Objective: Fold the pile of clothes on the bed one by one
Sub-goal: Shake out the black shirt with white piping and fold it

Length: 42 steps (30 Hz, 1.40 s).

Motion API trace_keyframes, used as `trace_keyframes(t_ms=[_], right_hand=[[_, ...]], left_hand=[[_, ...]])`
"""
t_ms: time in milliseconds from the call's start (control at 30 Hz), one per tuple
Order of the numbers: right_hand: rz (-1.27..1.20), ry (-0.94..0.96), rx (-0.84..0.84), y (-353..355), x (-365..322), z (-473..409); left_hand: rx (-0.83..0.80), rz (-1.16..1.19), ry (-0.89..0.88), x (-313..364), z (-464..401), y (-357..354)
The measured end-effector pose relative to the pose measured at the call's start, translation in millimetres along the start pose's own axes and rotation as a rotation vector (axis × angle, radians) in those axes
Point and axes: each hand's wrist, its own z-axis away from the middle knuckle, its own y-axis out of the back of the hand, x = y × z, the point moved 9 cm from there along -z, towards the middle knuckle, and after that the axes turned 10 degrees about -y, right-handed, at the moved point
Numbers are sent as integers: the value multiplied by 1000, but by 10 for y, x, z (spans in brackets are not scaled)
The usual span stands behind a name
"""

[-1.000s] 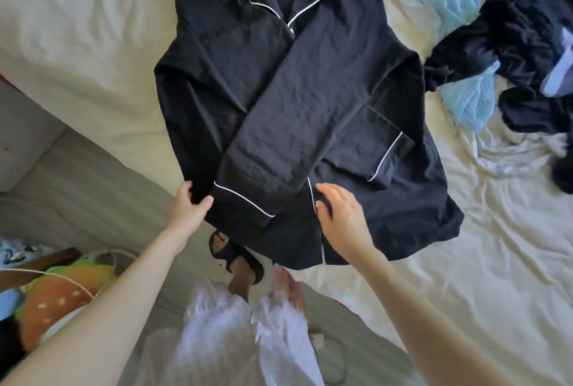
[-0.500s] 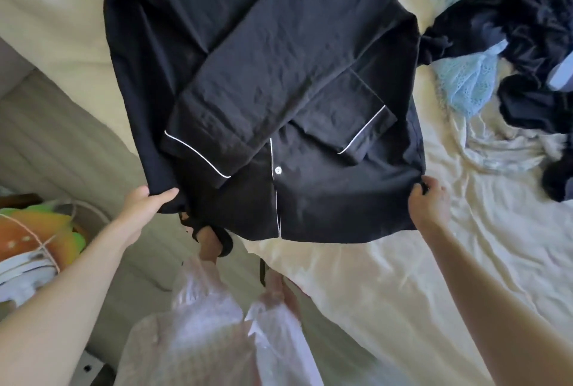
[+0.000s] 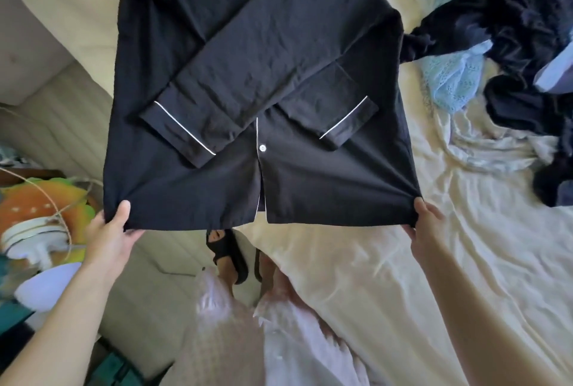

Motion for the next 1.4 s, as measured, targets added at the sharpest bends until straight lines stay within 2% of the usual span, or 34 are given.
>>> trace_keyframes(t_ms=[100,167,267,400,533,700,833,967,1133,1400], right_hand=[[-132,-39,-22,11,52,109],[-204,-68,-81,-29,76,151],[-330,-216,-256,-166,233,198],[-472,-401,-388,-345,495,218],[-543,-446,-376,-444,596,173],[-579,-329,-255,-339,572,228],[-705,-349,-189,-169,737,408],[-708,-328,-97,179,966,677],[-683,-279,-93,561,1129,1038],[-517,-149,-206,435,778,1320]], left_hand=[[40,115,24,74,125,-1],[9,205,64,88,199,-52],[-90,299,142,15,298,-148],[-32,319,262,-207,306,-115],[8,319,264,-265,298,-95],[26,313,187,-179,340,-14],[93,277,149,-127,479,179],[166,226,159,-117,818,426],[170,181,220,-123,1289,662],[55,248,119,407,1338,439]])
